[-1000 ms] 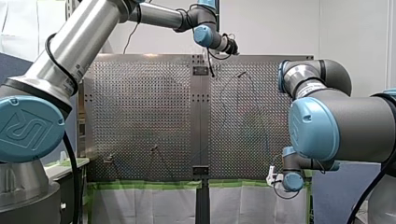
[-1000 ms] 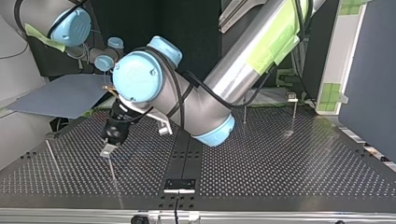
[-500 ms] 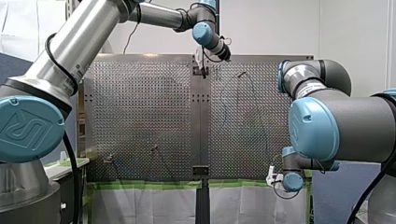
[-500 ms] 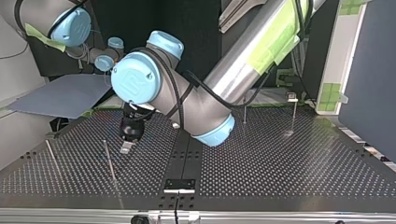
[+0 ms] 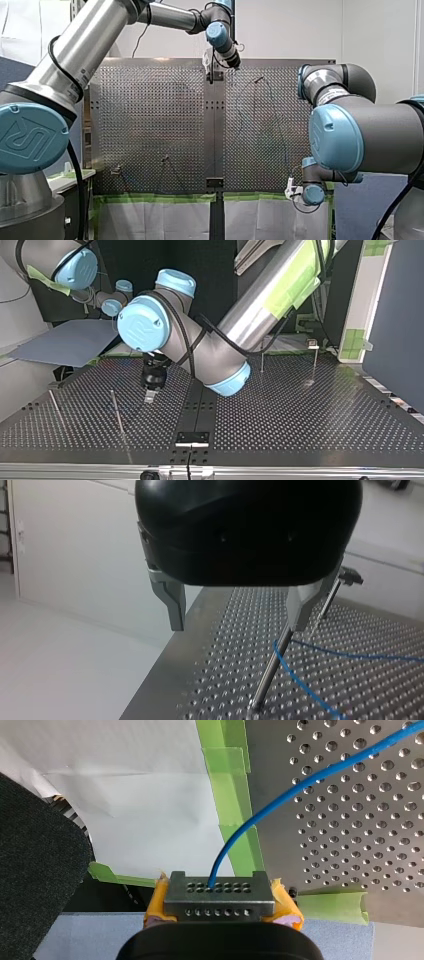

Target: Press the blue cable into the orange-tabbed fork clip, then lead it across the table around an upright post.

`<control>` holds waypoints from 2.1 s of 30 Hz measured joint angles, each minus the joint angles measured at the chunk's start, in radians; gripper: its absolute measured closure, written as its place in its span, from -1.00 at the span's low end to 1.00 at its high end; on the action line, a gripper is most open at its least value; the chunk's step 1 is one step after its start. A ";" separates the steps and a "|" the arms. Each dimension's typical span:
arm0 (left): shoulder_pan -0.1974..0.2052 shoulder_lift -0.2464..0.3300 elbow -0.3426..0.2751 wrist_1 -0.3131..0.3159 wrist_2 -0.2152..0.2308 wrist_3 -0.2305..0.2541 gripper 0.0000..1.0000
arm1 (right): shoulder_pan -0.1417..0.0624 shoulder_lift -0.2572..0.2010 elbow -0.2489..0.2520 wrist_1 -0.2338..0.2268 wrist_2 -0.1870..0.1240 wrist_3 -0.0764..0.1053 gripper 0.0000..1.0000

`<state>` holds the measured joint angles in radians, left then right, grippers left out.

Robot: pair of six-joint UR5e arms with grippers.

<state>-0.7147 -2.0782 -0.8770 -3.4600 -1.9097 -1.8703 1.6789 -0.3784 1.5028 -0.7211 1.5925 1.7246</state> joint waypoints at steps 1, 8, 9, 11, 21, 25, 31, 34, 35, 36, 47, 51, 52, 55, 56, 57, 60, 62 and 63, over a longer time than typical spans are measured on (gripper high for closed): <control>0.000 0.000 0.000 0.000 -0.009 0.000 -1.00 | 0.000 0.000 0.000 0.000 0.000 0.000 1.00; 0.000 0.000 0.000 0.011 -0.036 0.003 -1.00 | 0.000 0.000 0.000 0.000 0.001 0.000 1.00; -0.001 0.000 0.000 0.015 -0.029 0.003 -1.00 | 0.000 0.000 0.000 0.000 0.001 0.000 1.00; -0.002 0.000 0.000 0.020 -0.015 0.003 -1.00 | 0.001 0.000 0.000 0.000 0.001 0.000 1.00; -0.010 0.001 0.000 0.072 0.077 -0.006 -1.00 | 0.002 0.000 0.000 0.000 0.000 0.000 1.00; -0.013 0.001 0.000 0.080 0.105 -0.008 -1.00 | 0.002 0.000 0.000 0.000 0.000 0.000 1.00; -0.014 0.001 0.000 0.076 0.088 -0.012 -1.00 | 0.002 0.000 0.000 0.001 0.000 0.000 1.00; -0.014 0.001 0.000 0.072 0.074 -0.016 -1.00 | 0.002 0.000 0.000 0.001 0.000 0.000 1.00; -0.014 0.001 0.000 0.072 0.072 -0.018 -1.00 | 0.002 0.000 0.000 0.001 0.000 0.000 1.00; -0.014 0.001 0.000 0.072 0.073 -0.020 -1.00 | 0.002 0.000 0.000 0.001 0.000 0.000 1.00; -0.012 0.000 0.000 0.077 0.148 -0.057 -1.00 | 0.003 0.000 0.000 0.001 -0.001 0.000 1.00; -0.012 0.000 0.000 0.081 0.184 -0.063 -1.00 | 0.003 0.000 0.000 0.002 0.000 0.000 1.00; -0.012 0.000 0.000 0.083 0.192 -0.066 -1.00 | 0.003 0.000 0.000 0.002 0.000 0.000 1.00; -0.011 0.000 0.000 0.088 0.212 -0.077 -1.00 | 0.003 0.000 0.000 0.003 0.000 0.000 1.00; -0.011 0.000 0.000 0.089 0.214 -0.079 -1.00 | 0.003 0.000 0.000 0.003 0.000 0.000 1.00; -0.010 0.000 0.000 0.089 0.217 -0.081 -1.00 | 0.003 0.000 0.000 0.003 0.000 0.000 1.00; -0.010 -0.001 0.000 0.089 0.221 -0.086 -1.00 | 0.004 0.000 0.000 0.004 0.000 0.000 1.00; -0.010 -0.001 0.000 0.089 0.222 -0.087 -1.00 | 0.004 0.000 0.000 0.004 0.000 0.000 1.00; -0.009 -0.001 0.000 0.088 0.222 -0.088 -1.00 | 0.004 0.000 0.000 0.004 0.000 0.000 1.00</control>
<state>-0.7237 -2.0789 -0.8770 -3.3717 -1.6876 -1.9585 1.6826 -0.3785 1.5027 -0.7166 1.5922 1.7245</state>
